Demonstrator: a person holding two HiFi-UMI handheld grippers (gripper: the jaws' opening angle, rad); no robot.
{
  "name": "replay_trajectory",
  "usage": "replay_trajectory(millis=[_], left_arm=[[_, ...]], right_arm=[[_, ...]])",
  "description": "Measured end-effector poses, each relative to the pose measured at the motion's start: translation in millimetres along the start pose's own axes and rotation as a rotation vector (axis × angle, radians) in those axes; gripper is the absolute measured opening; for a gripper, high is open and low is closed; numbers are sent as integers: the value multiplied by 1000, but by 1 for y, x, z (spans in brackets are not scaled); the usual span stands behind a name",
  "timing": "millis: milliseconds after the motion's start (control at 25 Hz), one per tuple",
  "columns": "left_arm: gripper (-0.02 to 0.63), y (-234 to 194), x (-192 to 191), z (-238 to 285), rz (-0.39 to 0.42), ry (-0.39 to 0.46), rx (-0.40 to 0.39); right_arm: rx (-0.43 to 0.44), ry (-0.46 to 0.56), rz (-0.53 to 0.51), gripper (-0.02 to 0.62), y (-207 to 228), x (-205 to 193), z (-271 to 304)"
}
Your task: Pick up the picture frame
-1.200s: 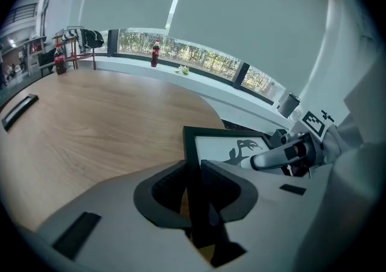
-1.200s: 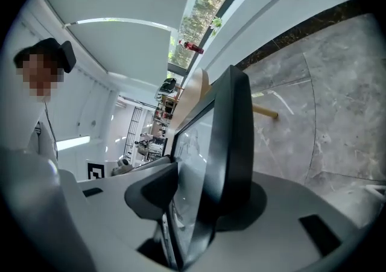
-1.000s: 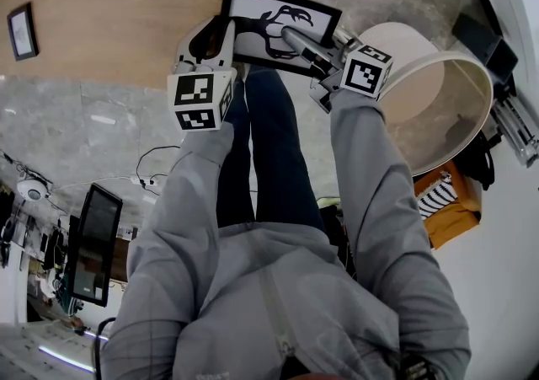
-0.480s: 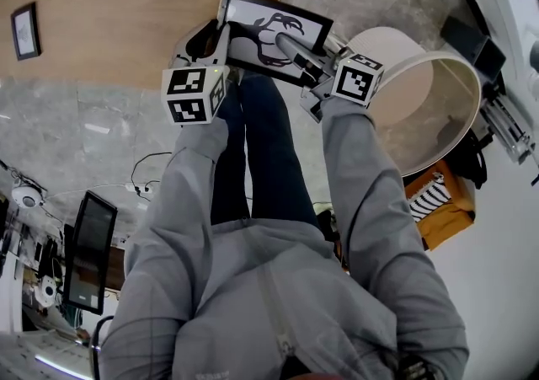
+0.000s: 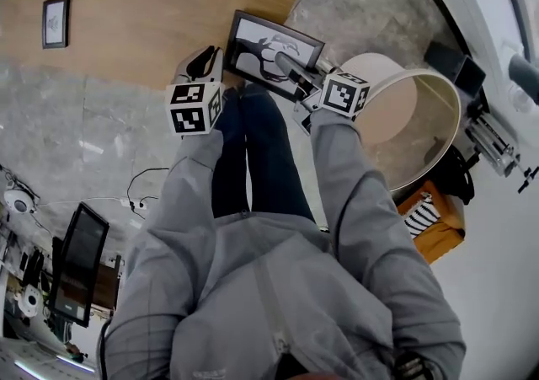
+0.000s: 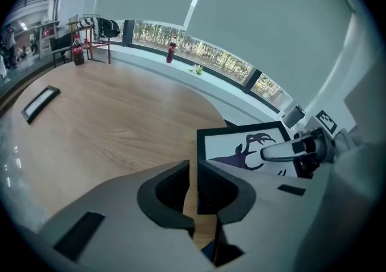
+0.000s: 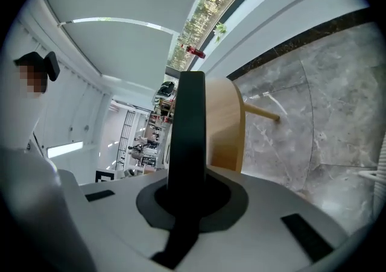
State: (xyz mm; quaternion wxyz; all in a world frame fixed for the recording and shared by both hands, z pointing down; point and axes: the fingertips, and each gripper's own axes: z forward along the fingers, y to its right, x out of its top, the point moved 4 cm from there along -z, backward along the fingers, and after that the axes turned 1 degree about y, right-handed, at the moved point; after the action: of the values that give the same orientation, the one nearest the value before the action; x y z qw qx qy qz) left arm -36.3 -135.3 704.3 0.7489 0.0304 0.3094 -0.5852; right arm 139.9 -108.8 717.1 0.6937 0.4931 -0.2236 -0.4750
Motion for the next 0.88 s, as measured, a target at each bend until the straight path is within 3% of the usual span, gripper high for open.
replay_trajectory(millis=[280,560,880], left_arm=[[41,5,38,-80,-2,65,-27],[21,46,61,-155,41,93,-94],[18,58,98,-223,74,136,-107]], right_arm=[[-106,42,-39,35,-57,4,-15],[-179,103,-42,35,-115,3,-51],[-244,132,-152,35,-188,14,-73]])
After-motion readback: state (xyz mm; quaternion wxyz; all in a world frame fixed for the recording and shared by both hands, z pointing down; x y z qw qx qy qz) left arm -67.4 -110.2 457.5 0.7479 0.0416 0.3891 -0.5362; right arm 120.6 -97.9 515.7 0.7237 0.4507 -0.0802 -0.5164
